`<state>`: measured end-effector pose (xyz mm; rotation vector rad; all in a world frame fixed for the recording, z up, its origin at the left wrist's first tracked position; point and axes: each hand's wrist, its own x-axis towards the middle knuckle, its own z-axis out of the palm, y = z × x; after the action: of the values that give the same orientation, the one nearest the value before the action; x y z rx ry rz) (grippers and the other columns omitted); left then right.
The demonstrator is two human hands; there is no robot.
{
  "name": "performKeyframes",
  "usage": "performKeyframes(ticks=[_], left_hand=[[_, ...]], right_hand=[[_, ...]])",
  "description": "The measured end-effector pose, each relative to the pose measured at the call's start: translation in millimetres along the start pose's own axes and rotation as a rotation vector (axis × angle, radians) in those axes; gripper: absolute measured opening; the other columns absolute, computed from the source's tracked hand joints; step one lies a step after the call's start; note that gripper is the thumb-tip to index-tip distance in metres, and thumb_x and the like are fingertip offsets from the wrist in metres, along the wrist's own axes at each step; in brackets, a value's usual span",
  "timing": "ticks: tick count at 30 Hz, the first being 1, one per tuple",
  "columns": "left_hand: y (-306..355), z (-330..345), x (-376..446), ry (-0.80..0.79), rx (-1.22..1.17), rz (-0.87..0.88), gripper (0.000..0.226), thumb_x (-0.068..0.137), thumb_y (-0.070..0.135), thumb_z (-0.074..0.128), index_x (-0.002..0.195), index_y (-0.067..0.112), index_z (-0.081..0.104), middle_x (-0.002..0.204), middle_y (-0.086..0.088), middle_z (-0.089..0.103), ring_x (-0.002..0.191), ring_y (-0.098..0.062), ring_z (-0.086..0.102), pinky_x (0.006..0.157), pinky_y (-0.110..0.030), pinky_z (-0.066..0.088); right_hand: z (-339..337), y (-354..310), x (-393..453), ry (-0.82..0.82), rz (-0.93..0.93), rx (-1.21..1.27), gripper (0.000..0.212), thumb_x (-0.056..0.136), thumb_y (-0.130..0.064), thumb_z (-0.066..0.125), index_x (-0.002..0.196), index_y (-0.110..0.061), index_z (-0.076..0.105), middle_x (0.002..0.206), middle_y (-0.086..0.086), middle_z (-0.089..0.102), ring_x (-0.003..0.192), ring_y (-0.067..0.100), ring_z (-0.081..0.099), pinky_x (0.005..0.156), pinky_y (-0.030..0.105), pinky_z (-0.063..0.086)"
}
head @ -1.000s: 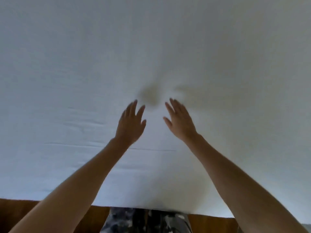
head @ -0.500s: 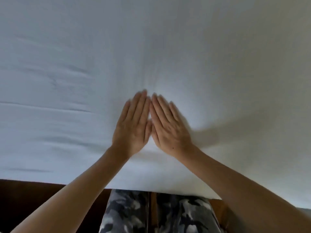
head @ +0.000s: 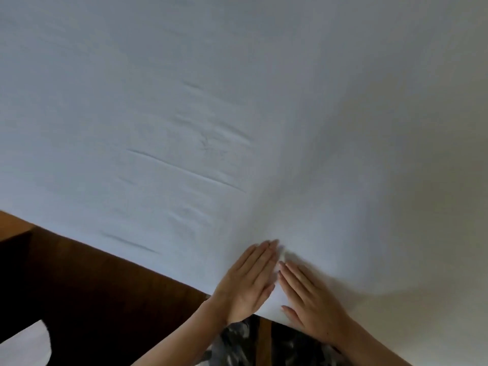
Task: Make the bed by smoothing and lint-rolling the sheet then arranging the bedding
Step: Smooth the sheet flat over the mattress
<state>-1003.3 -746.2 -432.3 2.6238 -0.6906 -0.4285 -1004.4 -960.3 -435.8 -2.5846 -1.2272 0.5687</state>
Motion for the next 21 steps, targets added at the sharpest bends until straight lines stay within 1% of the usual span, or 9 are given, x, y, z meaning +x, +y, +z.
performKeyframes(ticks=[2, 3, 5, 7, 9, 11, 13, 16, 21], left_hand=[[-17.1, -18.7, 4.3, 0.157, -0.047, -0.129, 0.054, 0.103, 0.032, 0.036, 0.146, -0.001, 0.027, 0.154, -0.020, 0.029, 0.149, -0.028, 0.015, 0.121, -0.042, 0.018], [-30.5, -28.6, 8.2, 0.238, -0.044, -0.224, 0.056, 0.104, 0.032, 0.033, 0.148, -0.001, 0.024, 0.157, -0.018, 0.024, 0.149, -0.028, 0.012, 0.121, -0.043, 0.014], [-65.1, -51.5, 22.9, 0.380, -0.045, -0.413, 0.058, 0.104, 0.030, 0.033, 0.150, -0.001, 0.017, 0.160, -0.017, 0.012, 0.149, -0.032, 0.010, 0.121, -0.046, 0.011], [-109.9, -78.3, 42.9, 0.508, -0.008, -0.584, 0.057, 0.104, 0.025, 0.038, 0.147, -0.007, 0.019, 0.156, -0.027, 0.015, 0.147, -0.039, 0.012, 0.121, -0.048, 0.011], [-156.8, -105.4, 61.8, 0.608, 0.038, -0.716, 0.056, 0.103, 0.022, 0.040, 0.146, -0.010, 0.024, 0.153, -0.033, 0.018, 0.145, -0.044, 0.014, 0.121, -0.047, 0.010], [-197.7, -126.8, 77.0, 0.666, 0.096, -0.779, 0.056, 0.104, 0.024, 0.037, 0.146, -0.011, 0.024, 0.153, -0.034, 0.020, 0.144, -0.045, 0.016, 0.121, -0.045, 0.009], [-226.4, -139.1, 87.5, 0.670, 0.131, -0.793, 0.057, 0.105, 0.028, 0.032, 0.147, -0.010, 0.023, 0.154, -0.033, 0.019, 0.145, -0.045, 0.015, 0.120, -0.044, 0.008], [-243.8, -137.7, 87.7, 0.592, 0.122, -0.767, 0.059, 0.105, 0.031, 0.029, 0.149, -0.007, 0.020, 0.156, -0.029, 0.016, 0.146, -0.042, 0.013, 0.120, -0.040, 0.005], [-230.1, -88.3, 36.4, 0.391, 0.100, -0.774, 0.063, 0.103, 0.038, 0.024, 0.152, -0.001, 0.017, 0.160, -0.020, 0.014, 0.149, -0.032, 0.010, 0.122, -0.039, 0.004]], right_hand=[[-22.3, 21.9, 19.6, 0.105, 0.064, 0.040, 0.058, 0.102, -0.039, 0.029, 0.141, 0.003, 0.031, 0.161, 0.017, 0.005, 0.149, 0.029, 0.008, 0.119, 0.041, 0.015], [-35.8, 38.3, 35.8, 0.171, 0.123, 0.047, 0.058, 0.103, -0.039, 0.030, 0.143, 0.003, 0.027, 0.161, 0.016, 0.003, 0.149, 0.028, 0.009, 0.119, 0.041, 0.015], [-66.3, 79.7, 79.5, 0.291, 0.256, 0.039, 0.059, 0.103, -0.036, 0.030, 0.146, 0.004, 0.022, 0.160, 0.018, 0.007, 0.148, 0.029, 0.009, 0.120, 0.041, 0.014], [-99.2, 127.2, 134.6, 0.377, 0.364, 0.009, 0.059, 0.103, -0.033, 0.031, 0.146, 0.008, 0.023, 0.155, 0.025, 0.017, 0.147, 0.034, 0.014, 0.120, 0.042, 0.014], [-133.5, 173.3, 193.6, 0.417, 0.426, -0.044, 0.060, 0.103, -0.032, 0.030, 0.146, 0.009, 0.021, 0.155, 0.027, 0.017, 0.146, 0.036, 0.015, 0.120, 0.041, 0.011], [-162.7, 206.7, 250.0, 0.405, 0.465, -0.080, 0.061, 0.103, -0.033, 0.029, 0.149, 0.005, 0.017, 0.158, 0.022, 0.012, 0.148, 0.032, 0.010, 0.121, 0.038, 0.006], [-181.4, 222.8, 298.4, 0.358, 0.464, -0.065, 0.062, 0.102, -0.035, 0.028, 0.151, 0.001, 0.014, 0.161, 0.017, 0.008, 0.149, 0.028, 0.006, 0.122, 0.037, 0.005], [-179.9, 215.7, 353.0, 0.233, 0.471, 0.023, 0.063, 0.102, -0.040, 0.026, 0.153, -0.005, 0.012, 0.162, 0.011, 0.004, 0.149, 0.023, 0.003, 0.121, 0.034, 0.005], [-122.9, 135.6, 377.1, 0.189, 0.379, -0.051, 0.071, 0.099, -0.047, 0.021, 0.152, -0.001, 0.008, 0.161, 0.015, 0.002, 0.149, 0.025, 0.001, 0.121, 0.039, 0.000]])
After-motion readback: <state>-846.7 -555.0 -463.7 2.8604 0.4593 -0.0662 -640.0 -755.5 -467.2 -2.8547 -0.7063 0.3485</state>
